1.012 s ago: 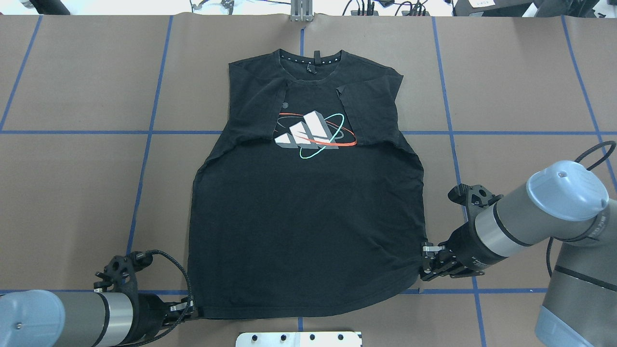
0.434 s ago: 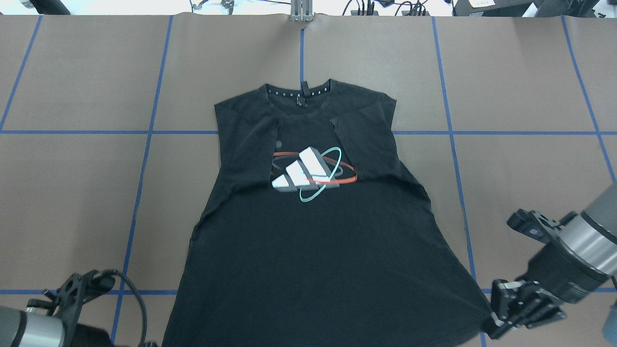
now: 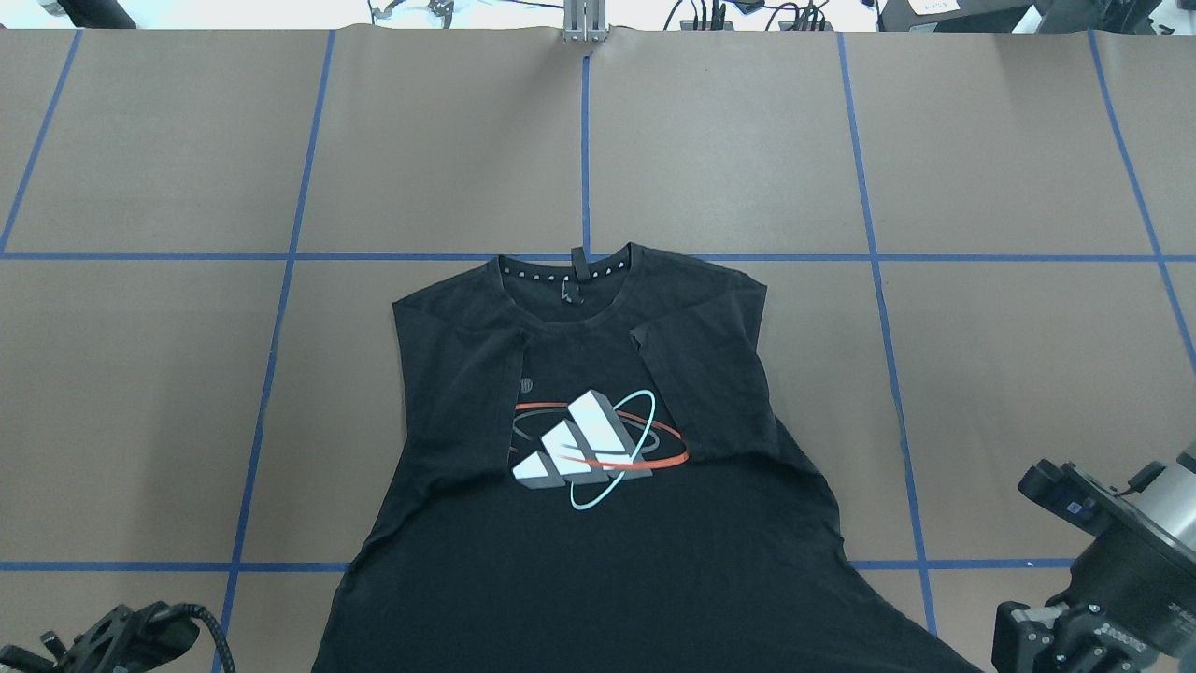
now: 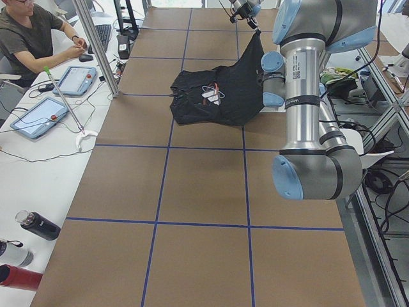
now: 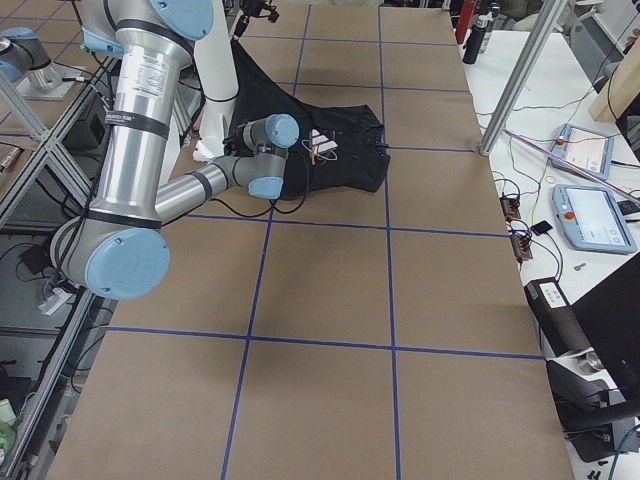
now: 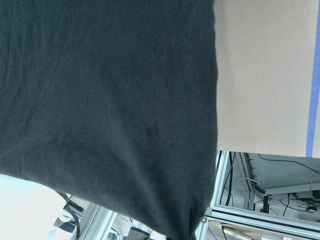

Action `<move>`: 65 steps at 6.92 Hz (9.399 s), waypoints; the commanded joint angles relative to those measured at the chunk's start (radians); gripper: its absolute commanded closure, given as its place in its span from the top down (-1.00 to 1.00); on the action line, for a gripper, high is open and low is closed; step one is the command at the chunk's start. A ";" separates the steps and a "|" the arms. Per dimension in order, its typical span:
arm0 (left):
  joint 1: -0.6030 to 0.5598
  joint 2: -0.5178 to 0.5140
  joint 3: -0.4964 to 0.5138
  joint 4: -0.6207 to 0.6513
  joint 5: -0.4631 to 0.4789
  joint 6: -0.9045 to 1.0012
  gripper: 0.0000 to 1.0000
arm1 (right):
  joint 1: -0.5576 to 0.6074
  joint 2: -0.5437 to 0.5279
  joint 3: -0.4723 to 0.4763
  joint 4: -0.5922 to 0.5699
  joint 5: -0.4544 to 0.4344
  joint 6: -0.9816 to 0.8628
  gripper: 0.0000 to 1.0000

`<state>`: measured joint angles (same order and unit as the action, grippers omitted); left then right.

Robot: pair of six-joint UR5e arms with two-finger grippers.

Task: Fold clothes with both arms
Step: 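Lift the hem with both grippers and pull it toward the robot, then carry the held hem with both grippers over the shirt toward the collar, then open both grippers to drop the hem on the collar and raise them, then move the right gripper down to the folded shirt's corner nearest the robot, then grasp and lift that corner with the right gripper while the left gripper lowers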

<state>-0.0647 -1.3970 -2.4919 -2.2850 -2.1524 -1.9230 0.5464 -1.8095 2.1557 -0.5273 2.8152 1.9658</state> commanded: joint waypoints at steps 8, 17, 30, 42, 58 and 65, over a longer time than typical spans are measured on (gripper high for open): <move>-0.516 -0.146 0.207 0.056 -0.024 0.073 -1.00 | 0.351 0.289 -0.308 0.072 -0.051 -0.082 -1.00; -0.756 -0.473 0.741 0.039 -0.015 0.257 -1.00 | 0.365 0.597 -0.705 0.066 -0.379 -0.147 -1.00; -0.783 -0.508 0.824 -0.047 -0.021 0.259 0.99 | 0.369 0.679 -0.824 0.075 -0.419 -0.145 1.00; -0.701 -0.329 0.559 -0.041 0.003 0.130 1.00 | 0.167 0.442 -0.547 0.069 -0.431 -0.134 1.00; -0.707 -0.333 0.519 -0.039 0.006 0.144 1.00 | 0.001 0.317 -0.531 0.067 -0.499 -0.133 -0.72; -0.716 -0.324 0.508 -0.036 0.006 0.144 1.00 | -0.176 0.279 -0.292 0.069 -0.327 0.014 -1.00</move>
<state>-0.7807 -1.7226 -1.9830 -2.3210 -2.1460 -1.7794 0.4499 -1.5245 1.8011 -0.4592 2.4649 1.8925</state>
